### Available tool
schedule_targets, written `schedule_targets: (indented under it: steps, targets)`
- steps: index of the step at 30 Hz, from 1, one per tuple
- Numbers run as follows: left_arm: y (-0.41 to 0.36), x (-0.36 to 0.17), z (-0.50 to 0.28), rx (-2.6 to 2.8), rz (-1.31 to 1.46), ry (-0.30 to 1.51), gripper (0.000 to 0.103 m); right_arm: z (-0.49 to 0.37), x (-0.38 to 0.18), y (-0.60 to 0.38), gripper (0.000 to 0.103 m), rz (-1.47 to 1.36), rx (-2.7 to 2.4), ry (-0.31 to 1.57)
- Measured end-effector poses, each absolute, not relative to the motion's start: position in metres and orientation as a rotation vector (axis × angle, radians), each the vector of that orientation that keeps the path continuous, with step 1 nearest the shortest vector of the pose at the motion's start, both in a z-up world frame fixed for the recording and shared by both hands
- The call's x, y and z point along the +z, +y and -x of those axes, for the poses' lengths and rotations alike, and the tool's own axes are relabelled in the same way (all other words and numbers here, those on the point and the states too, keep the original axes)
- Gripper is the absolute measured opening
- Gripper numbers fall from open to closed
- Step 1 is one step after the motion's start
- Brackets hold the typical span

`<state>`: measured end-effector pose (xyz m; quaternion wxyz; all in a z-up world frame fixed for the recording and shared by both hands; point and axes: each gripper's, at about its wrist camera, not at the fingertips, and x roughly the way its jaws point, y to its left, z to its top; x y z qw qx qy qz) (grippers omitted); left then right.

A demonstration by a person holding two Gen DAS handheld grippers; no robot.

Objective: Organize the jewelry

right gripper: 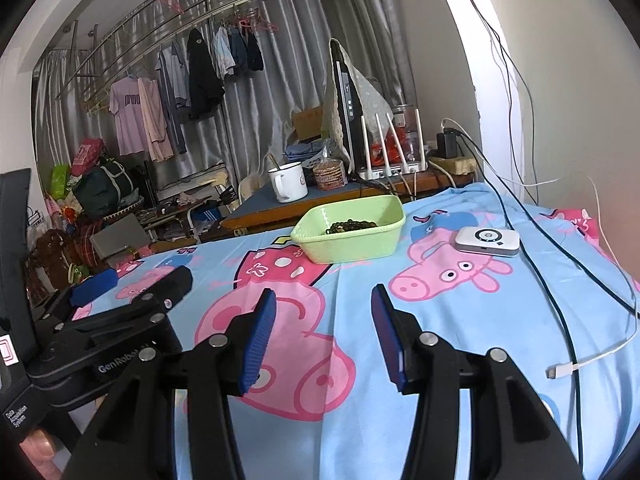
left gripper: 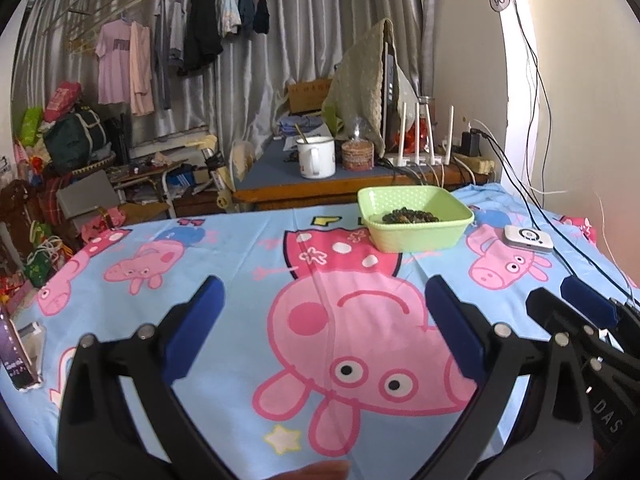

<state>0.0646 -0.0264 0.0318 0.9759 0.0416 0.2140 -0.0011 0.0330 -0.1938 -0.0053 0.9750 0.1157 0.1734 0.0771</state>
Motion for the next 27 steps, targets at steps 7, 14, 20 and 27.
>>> schedule_targets:
  steps: [7,14,20,27]
  targets:
    - [-0.02,0.04,-0.059,0.019,-0.076,0.385,0.096,-0.036,-0.004,-0.194,0.017,-0.232,0.152,0.353]
    - [-0.013,0.05,-0.052,0.027,-0.064,0.352,0.096,-0.034,0.006,-0.191,0.017,-0.214,0.154,0.323]
    - [-0.01,0.057,-0.048,0.029,-0.05,0.343,0.096,-0.031,0.015,-0.188,0.017,-0.196,0.154,0.292]
    - [-0.008,0.063,-0.045,0.038,-0.044,0.333,0.096,-0.03,0.02,-0.189,0.017,-0.192,0.151,0.28]
